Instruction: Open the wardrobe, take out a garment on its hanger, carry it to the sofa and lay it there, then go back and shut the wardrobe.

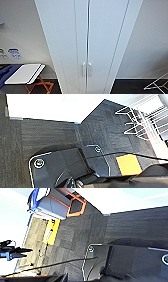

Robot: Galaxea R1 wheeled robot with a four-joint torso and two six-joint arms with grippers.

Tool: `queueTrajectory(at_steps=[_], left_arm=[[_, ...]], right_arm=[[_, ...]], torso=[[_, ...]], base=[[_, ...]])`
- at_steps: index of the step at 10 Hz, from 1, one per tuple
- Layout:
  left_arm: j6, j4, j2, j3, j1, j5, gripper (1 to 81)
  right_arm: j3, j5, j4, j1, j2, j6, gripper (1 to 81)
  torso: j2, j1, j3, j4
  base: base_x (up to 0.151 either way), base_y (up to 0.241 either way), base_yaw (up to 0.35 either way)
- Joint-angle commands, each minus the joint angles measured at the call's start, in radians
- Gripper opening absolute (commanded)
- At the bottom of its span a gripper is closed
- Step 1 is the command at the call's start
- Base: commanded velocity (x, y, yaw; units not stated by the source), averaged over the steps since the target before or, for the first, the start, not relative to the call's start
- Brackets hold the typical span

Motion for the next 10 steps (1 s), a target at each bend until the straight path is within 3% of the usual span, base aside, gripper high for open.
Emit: queueTrajectory(at_steps=[1,4,5,8,10], left_arm=[[0.004,0.073,-0.159,0.183,-0.167,0.008,81.1],[0.001,0.075,-0.228,0.283,-0.340,0.028,81.1],[-0.005,0.069,-0.234,0.299,-0.409,0.059,81.1],[-0.009,0.000,-0.228,0.334,-0.613,0.204,81.1],[-0.009,-0.062,-0.205,0.323,-0.746,0.292,81.1]], right_arm=[[0.216,-0.036,0.003,0.245,-0.145,0.007,81.1],[0.273,-0.054,0.010,0.411,-0.182,0.015,81.1],[0.281,-0.088,0.013,0.481,-0.177,0.041,81.1],[0.299,-0.134,0.011,0.658,-0.153,0.112,81.1],[0.233,-0.173,0.011,0.738,-0.077,0.148,81.1]], torso=[[0.000,0.000,0.000,0.000],[0.000,0.001,0.000,0.000],[0.000,0.001,-0.001,0.000],[0.001,0.001,-0.001,0.000],[0.001,0.002,-0.002,0.000]], base=[[0.000,0.000,0.000],[0.000,0.000,0.000],[0.000,0.000,0.000],[0.000,0.000,0.000],[0.000,0.000,0.000]])
